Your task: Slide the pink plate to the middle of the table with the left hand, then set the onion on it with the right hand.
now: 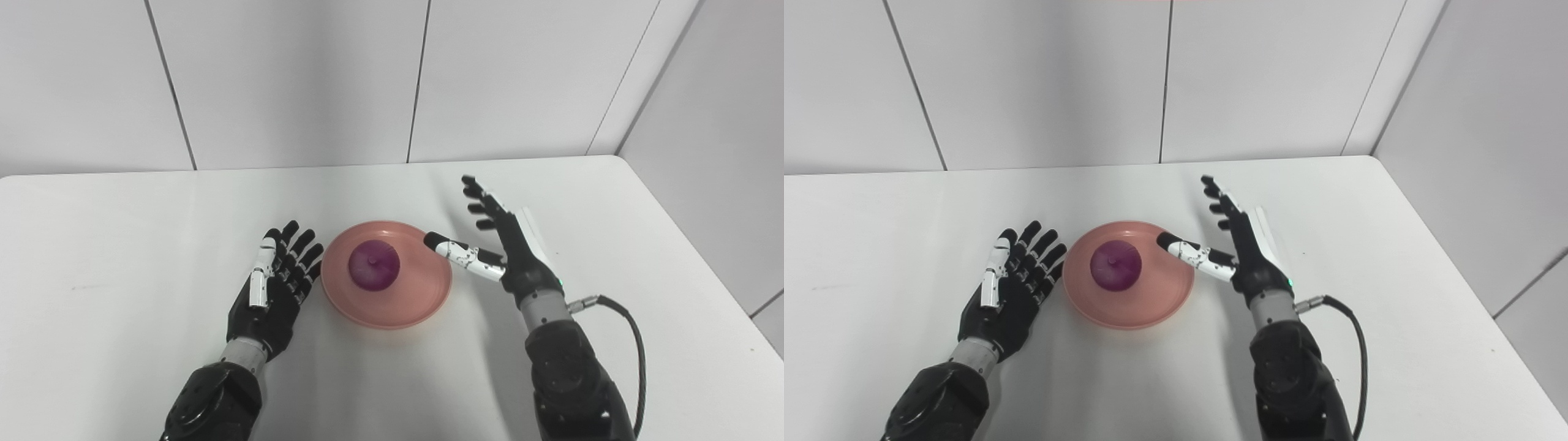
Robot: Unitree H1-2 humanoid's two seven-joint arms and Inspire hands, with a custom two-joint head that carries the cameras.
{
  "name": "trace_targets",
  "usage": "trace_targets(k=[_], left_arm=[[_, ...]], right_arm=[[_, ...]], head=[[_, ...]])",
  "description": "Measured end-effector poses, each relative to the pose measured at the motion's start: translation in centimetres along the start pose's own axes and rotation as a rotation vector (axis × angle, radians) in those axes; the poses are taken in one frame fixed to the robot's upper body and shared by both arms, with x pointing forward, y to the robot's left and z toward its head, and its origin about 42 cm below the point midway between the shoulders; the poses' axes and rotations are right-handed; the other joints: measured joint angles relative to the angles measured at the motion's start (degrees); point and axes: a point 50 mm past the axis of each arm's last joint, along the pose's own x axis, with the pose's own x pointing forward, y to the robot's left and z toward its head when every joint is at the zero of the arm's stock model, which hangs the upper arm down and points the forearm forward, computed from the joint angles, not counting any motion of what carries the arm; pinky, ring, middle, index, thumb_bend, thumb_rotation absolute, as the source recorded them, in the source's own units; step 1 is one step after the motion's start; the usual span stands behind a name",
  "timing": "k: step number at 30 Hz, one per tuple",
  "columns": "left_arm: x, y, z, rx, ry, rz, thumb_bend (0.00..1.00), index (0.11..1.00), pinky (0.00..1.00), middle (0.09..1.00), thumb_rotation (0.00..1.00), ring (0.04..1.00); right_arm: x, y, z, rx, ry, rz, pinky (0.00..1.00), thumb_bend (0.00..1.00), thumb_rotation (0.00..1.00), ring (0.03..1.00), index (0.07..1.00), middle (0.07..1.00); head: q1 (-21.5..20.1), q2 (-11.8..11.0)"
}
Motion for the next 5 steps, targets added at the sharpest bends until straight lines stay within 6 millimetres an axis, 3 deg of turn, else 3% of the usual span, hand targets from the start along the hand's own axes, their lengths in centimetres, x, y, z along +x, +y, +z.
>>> trace_targets(k=[2,5], left_arm=[[-0.01,0.03,0.01,-0.001,0.000,-0.001,0.40,0.975,0.96,0.969,1.00,0.958],[-0.01,0.04,0.02,0.000,-0.001,-0.002,0.40,0.978,0.97,0.970,1.00,0.959]], right_arm=[[-0.23,0.09,-0.39,0.014,0.013,-0.002,0.86,0.69,0.75,0.947,0.892,0.877],[-0.55,0.30,-0.96,0.054,0.037,-0.023,0.73,0.65,0.89,0.810,0.886,0.801]], head=[[0.0,-0.1],[0.0,-0.1]])
